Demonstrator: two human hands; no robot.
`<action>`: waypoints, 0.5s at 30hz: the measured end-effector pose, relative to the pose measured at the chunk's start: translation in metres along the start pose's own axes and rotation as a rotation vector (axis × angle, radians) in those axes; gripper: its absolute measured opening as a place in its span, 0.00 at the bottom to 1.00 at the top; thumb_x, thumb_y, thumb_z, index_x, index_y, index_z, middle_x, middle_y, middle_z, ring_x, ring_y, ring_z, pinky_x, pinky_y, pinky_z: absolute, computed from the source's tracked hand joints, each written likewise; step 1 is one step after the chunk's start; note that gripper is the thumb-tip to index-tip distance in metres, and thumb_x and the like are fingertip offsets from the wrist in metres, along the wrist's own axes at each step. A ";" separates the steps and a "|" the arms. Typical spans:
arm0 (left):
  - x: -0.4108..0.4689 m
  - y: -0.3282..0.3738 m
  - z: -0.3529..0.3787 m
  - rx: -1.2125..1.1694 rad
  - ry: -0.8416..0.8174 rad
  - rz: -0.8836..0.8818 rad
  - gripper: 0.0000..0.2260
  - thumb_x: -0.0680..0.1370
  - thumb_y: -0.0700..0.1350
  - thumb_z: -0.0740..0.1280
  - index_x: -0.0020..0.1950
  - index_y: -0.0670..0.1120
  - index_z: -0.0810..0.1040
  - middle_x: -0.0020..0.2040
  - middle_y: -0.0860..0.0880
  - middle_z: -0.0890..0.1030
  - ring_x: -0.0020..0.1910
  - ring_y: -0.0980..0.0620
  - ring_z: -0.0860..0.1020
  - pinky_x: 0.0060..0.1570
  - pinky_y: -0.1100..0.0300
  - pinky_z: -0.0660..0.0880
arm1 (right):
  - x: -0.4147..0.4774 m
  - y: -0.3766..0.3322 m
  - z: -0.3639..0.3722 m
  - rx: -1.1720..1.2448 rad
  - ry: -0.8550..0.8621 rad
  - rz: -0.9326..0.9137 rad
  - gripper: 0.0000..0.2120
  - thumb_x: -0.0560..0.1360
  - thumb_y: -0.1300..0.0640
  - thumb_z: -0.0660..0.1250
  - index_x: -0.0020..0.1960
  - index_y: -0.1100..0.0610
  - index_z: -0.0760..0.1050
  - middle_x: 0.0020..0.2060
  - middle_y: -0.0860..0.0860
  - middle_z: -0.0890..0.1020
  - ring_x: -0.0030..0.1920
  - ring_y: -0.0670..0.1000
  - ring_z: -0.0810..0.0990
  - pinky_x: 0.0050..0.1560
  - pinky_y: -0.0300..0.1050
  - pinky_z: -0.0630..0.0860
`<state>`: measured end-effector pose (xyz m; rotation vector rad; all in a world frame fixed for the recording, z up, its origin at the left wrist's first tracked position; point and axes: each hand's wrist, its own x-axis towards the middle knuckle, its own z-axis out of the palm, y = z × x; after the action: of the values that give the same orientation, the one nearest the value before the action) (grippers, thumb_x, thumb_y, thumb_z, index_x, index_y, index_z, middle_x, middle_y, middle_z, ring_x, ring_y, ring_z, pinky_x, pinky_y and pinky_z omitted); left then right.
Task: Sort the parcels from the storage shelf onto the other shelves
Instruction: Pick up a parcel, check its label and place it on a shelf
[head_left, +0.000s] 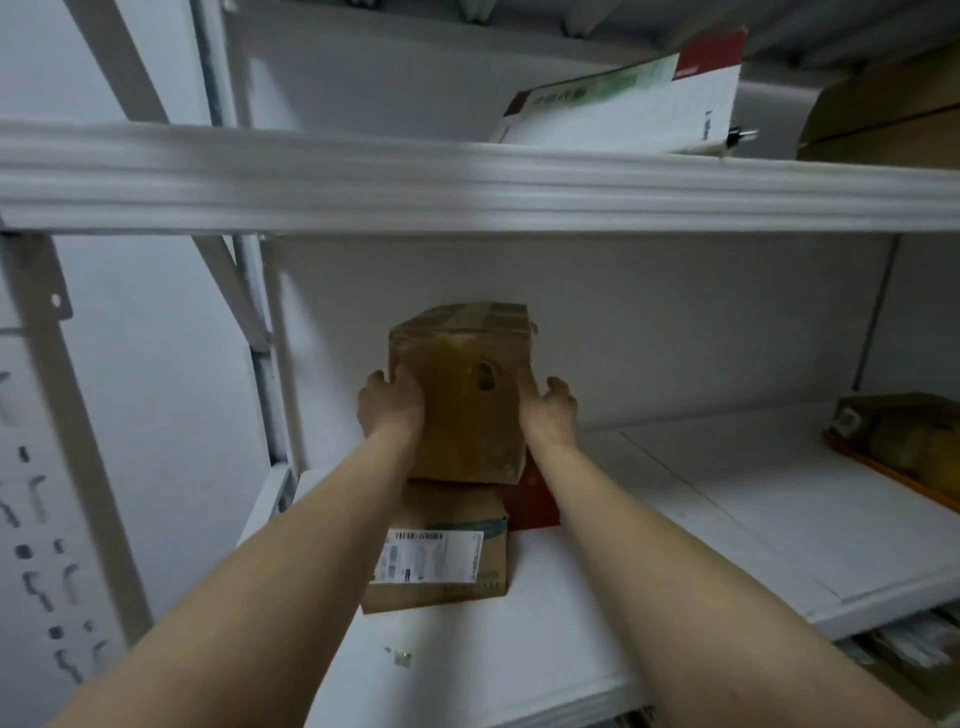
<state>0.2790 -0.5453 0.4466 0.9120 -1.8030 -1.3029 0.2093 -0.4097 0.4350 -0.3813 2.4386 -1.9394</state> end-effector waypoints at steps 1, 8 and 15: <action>0.006 0.003 0.002 -0.031 -0.009 0.019 0.27 0.82 0.56 0.51 0.77 0.44 0.59 0.75 0.43 0.64 0.72 0.41 0.64 0.70 0.48 0.62 | 0.006 -0.006 0.000 0.041 0.006 0.017 0.34 0.79 0.37 0.54 0.77 0.55 0.55 0.74 0.56 0.63 0.70 0.59 0.67 0.68 0.54 0.66; 0.031 0.020 0.010 -0.251 -0.060 0.040 0.35 0.78 0.67 0.54 0.77 0.44 0.59 0.75 0.45 0.64 0.73 0.43 0.64 0.71 0.48 0.61 | 0.027 -0.042 0.003 0.164 -0.022 0.072 0.44 0.73 0.27 0.52 0.78 0.57 0.55 0.74 0.56 0.64 0.70 0.58 0.67 0.71 0.55 0.64; 0.037 0.029 0.015 -0.061 -0.088 -0.063 0.41 0.71 0.73 0.58 0.73 0.44 0.65 0.68 0.40 0.69 0.63 0.38 0.72 0.64 0.44 0.69 | 0.035 -0.044 0.005 0.232 -0.059 0.144 0.33 0.80 0.37 0.51 0.73 0.62 0.65 0.68 0.59 0.71 0.65 0.60 0.72 0.67 0.53 0.68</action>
<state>0.2436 -0.5636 0.4764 0.8966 -1.8036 -1.4502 0.1840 -0.4308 0.4814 -0.2470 2.1104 -2.0839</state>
